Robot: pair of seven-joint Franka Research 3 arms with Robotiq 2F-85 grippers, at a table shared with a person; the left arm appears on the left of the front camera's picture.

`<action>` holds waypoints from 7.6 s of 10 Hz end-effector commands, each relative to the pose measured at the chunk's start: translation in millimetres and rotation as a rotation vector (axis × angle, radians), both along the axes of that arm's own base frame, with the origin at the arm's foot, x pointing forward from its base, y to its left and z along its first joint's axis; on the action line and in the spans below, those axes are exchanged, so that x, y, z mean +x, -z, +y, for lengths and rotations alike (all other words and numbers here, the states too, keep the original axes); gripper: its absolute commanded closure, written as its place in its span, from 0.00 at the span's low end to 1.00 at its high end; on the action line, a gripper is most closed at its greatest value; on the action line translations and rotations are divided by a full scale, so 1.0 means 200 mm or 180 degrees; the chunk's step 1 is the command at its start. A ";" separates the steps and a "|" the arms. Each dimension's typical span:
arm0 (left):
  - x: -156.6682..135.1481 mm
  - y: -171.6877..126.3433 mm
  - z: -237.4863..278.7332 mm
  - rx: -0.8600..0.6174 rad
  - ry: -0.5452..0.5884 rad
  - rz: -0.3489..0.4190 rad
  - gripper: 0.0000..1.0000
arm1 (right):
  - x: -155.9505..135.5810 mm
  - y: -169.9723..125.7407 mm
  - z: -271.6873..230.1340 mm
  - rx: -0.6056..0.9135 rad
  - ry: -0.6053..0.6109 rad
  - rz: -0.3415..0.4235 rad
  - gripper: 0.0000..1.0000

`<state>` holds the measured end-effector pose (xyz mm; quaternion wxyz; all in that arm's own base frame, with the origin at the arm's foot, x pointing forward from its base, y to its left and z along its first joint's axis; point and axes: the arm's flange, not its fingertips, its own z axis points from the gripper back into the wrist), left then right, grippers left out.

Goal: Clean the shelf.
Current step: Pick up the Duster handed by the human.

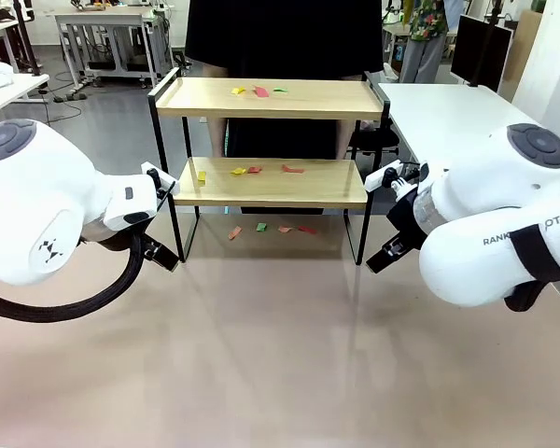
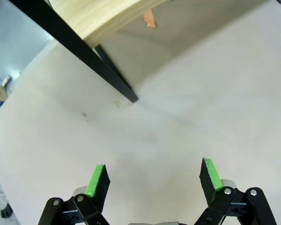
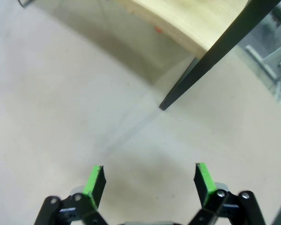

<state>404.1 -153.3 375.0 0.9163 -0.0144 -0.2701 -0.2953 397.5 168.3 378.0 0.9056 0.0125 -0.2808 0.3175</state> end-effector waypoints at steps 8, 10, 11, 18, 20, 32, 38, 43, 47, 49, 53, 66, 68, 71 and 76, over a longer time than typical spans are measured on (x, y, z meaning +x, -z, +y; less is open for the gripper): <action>0.33 -0.66 0.76 -0.0859 0.1737 0.0339 0.00 | 0.11 -0.57 -0.98 0.1210 -0.0859 -0.0240 0.00; 0.45 -0.57 1.00 -0.1252 0.1980 0.0166 0.00 | 0.19 -0.43 -1.21 0.1371 -0.1008 -0.0260 0.00; 0.47 -0.51 1.07 -0.1357 0.1980 0.0043 0.00 | 0.23 -0.35 -1.27 0.1413 -0.0991 -0.0275 0.00; 0.48 -0.52 1.11 -0.1453 0.2016 0.0055 0.00 | 0.10 -0.39 -1.26 0.1345 -0.0859 -0.0258 0.00; 0.62 -0.47 1.26 -0.1991 0.2069 -0.0172 0.00 | 0.28 -0.39 -1.42 0.1532 -0.1209 -0.0481 0.00; 1.03 -0.03 1.65 -0.2664 0.3010 -0.1202 0.00 | 0.68 -0.05 -2.02 0.2278 -0.1675 -0.1119 0.00; 1.01 -0.02 1.65 -0.2877 0.3038 -0.1376 0.00 | 0.67 -0.07 -2.06 0.2426 -0.1681 -0.1383 0.00; 1.01 -0.06 1.67 -0.2949 0.3052 -0.1498 0.00 | 0.67 -0.09 -2.08 0.2487 -0.1668 -0.1510 0.00; 1.00 -0.04 1.66 -0.2909 0.2999 -0.1373 0.00 | 0.66 -0.09 -2.06 0.2466 -0.1615 -0.1356 0.00; 1.00 -0.04 1.66 -0.2909 0.2999 -0.1373 0.00 | 0.66 -0.09 -2.06 0.2466 -0.1615 -0.1356 0.00; 1.00 -0.04 1.66 -0.2909 0.2999 -0.1373 0.00 | 0.66 -0.09 -2.06 0.2466 -0.1615 -0.1356 0.00; 1.00 -0.04 1.66 -0.2927 0.2975 -0.1344 0.00 | 0.66 -0.09 -2.06 0.2466 -0.1615 -0.1356 0.00; 0.94 -0.23 1.66 -0.2949 0.2737 -0.1439 0.00 | 0.66 -0.09 -2.06 0.2466 -0.1615 -0.1356 0.00; 0.85 -0.54 1.55 -0.2578 0.2215 -0.1302 0.00 | 0.66 -0.09 -2.06 0.2466 -0.1615 -0.1356 0.00; 0.63 -0.95 1.17 -0.1850 0.1299 -0.0860 0.00 | 0.66 -0.09 -2.06 0.2466 -0.1615 -0.1356 0.00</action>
